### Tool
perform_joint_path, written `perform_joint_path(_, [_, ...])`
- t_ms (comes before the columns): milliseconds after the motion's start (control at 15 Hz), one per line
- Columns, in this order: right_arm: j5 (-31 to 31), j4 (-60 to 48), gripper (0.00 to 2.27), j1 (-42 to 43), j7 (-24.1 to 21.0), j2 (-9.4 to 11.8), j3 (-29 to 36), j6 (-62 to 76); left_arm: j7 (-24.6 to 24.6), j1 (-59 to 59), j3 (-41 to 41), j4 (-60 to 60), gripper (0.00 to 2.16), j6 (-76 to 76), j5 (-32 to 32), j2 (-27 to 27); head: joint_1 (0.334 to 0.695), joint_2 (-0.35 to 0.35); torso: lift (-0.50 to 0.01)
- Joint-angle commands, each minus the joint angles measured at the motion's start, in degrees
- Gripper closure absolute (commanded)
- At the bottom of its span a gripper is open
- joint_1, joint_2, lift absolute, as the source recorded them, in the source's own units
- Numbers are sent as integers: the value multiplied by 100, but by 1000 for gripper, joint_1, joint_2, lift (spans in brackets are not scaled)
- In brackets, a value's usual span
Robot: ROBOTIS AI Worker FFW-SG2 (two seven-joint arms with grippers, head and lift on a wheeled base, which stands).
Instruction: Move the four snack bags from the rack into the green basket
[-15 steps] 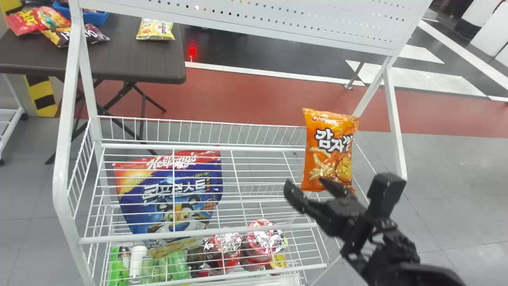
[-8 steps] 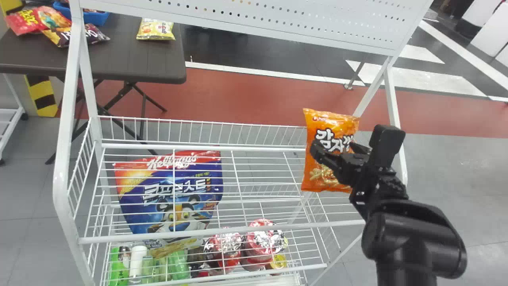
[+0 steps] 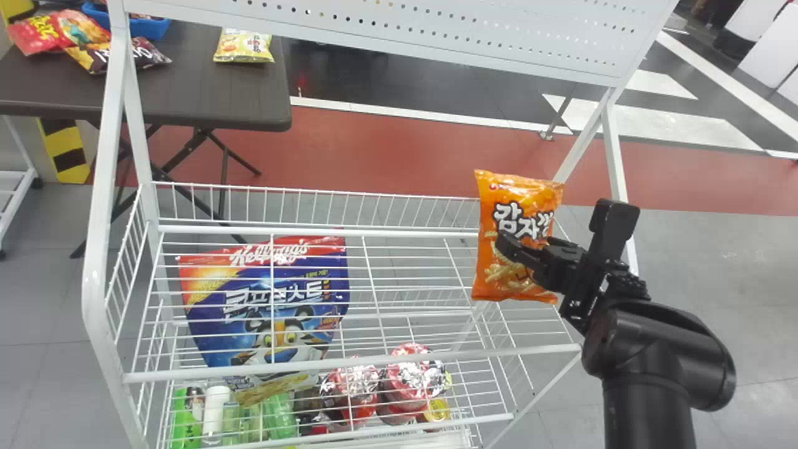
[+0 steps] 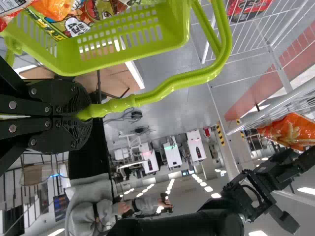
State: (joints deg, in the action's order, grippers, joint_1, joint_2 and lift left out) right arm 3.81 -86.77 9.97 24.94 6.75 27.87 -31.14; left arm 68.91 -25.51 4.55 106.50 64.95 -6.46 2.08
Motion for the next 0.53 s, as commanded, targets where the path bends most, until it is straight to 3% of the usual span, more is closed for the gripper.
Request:
perform_joint_path(0, [41,239,707,154,222,72,-27,-11,-18,11,11,-6,2128,23,13,-6,695,-350,0])
perform_joint_path(67, [41,239,1764,172,292,72,-36,-116,-18,11,11,-6,2128,23,13,3,695,-350,0])
perform_joint_path(133, [-3,239,2219,172,336,72,8,-222,-27,11,11,-6,2128,23,13,-6,695,-350,0])
perform_joint_path(467, [-144,37,2233,-127,380,-25,17,183,-36,11,19,3,2128,23,13,-6,695,-350,0])
